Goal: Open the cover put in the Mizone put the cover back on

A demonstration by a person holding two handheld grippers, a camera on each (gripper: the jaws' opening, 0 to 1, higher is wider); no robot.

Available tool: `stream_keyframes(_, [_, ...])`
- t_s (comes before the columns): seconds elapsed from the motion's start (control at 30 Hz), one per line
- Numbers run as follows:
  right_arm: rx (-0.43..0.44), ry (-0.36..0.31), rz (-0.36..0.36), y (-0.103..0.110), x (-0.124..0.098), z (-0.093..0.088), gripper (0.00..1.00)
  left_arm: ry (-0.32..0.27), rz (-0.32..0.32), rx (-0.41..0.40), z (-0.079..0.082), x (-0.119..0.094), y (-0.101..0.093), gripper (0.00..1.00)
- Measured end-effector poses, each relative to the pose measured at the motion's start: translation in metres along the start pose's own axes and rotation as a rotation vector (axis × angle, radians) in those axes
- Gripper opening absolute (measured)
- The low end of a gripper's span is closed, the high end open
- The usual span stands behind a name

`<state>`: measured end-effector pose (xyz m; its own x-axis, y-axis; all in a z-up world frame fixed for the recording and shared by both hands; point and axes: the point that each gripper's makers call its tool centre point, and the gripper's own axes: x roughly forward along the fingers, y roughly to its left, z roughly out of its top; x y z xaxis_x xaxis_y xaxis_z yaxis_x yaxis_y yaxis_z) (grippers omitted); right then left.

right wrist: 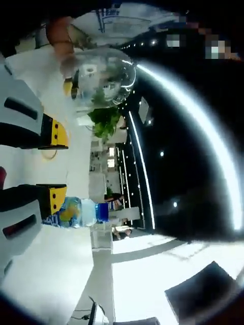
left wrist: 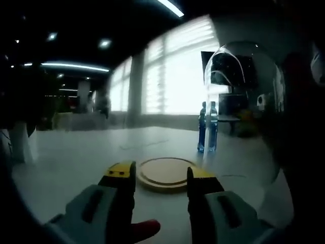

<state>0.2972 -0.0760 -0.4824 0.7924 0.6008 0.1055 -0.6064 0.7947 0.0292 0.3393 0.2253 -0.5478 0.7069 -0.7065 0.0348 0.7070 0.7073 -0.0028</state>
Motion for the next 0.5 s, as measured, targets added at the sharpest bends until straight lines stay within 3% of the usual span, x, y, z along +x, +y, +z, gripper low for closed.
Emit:
stream_keyframes(0.1, [0.098, -0.055, 0.173, 0.009, -0.004, 0.016, 0.21, -0.051, -0.063, -0.058, 0.013, -0.004, -0.008, 0.33])
stream_keyframes(0.17, [0.088, -0.079, 0.291, 0.021, -0.008, 0.023, 0.23, -0.078, -0.094, -0.09, 0.02, -0.007, -0.01, 0.34])
stream_keyframes(0.27, [0.068, -0.076, 0.346, 0.028, -0.008, 0.027, 0.25, -0.1, -0.081, -0.095, 0.023, -0.011, -0.004, 0.35])
stream_keyframes(0.5, [0.051, -0.051, 0.337, 0.04, 0.003, 0.017, 0.25, -0.079, -0.059, -0.068, 0.016, -0.006, 0.002, 0.35])
